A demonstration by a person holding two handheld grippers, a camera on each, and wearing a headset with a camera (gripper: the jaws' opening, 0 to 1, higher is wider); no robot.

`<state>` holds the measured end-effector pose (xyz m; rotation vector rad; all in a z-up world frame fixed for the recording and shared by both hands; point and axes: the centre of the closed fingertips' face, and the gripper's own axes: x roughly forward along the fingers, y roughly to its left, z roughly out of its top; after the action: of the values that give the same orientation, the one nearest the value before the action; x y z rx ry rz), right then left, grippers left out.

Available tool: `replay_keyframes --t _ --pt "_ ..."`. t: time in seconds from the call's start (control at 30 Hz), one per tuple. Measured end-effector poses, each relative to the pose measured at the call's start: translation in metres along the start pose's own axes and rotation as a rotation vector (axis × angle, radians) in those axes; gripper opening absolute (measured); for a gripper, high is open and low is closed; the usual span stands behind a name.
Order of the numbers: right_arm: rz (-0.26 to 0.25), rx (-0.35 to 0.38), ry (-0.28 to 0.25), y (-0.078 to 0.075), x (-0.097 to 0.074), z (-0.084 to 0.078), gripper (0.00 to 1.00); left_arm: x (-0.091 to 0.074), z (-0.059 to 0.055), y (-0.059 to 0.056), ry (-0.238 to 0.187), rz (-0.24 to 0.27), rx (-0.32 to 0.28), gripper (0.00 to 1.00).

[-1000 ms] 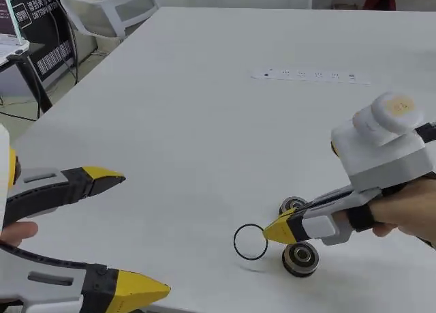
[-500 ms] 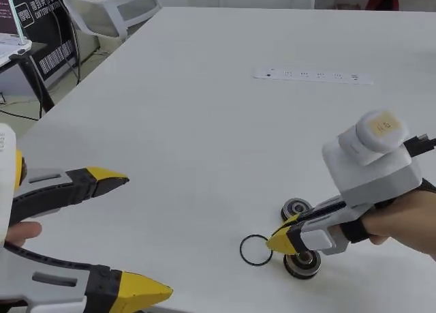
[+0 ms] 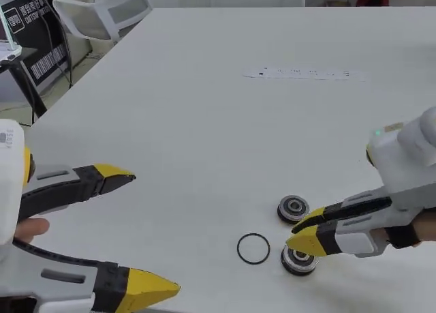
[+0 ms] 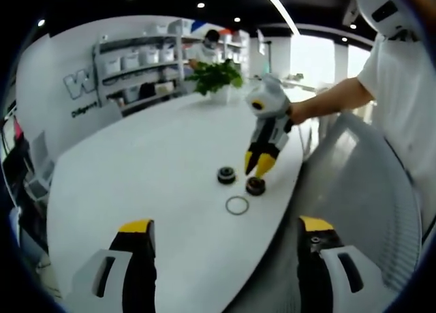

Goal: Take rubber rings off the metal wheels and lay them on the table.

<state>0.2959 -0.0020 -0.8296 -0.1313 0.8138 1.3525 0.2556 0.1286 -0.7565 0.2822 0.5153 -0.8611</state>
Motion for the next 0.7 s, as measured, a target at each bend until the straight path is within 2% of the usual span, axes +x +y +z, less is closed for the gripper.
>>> replay_keyframes --t 0.2,0.37,0.4,0.43,0.5,0.57,0.63,0.7 --pt "-0.035 -0.006 -0.044 -0.001 -0.013 -0.008 0.19 0.014 0.014 -0.002 -0.002 -0.047 0.045 0.86" --pt "-0.051 -0.009 -0.037 -0.005 -0.015 -0.024 0.26 0.027 0.028 -0.007 -0.002 -0.093 0.091 0.84" --pt "-0.052 -0.017 -0.036 -0.006 -0.015 -0.028 0.28 0.030 0.033 -0.009 -0.008 -0.104 0.088 0.83" --pt "-0.054 -0.016 -0.035 -0.007 -0.015 -0.030 0.30 0.033 0.041 -0.014 -0.034 -0.130 0.087 0.83" --pt "-0.067 -0.012 -0.038 -0.009 -0.014 -0.034 0.33 0.038 0.054 -0.018 -0.074 -0.150 0.091 0.81" --pt "-0.076 -0.013 -0.042 -0.010 -0.014 -0.036 0.32 0.044 0.058 -0.021 -0.072 -0.161 0.100 0.79" --pt "-0.079 -0.012 -0.040 -0.010 -0.013 -0.039 0.32 0.053 0.057 -0.025 -0.043 -0.183 0.152 0.77" --pt "-0.083 -0.014 -0.038 -0.010 -0.012 -0.041 0.32 0.060 0.059 -0.028 -0.035 -0.191 0.172 0.76"
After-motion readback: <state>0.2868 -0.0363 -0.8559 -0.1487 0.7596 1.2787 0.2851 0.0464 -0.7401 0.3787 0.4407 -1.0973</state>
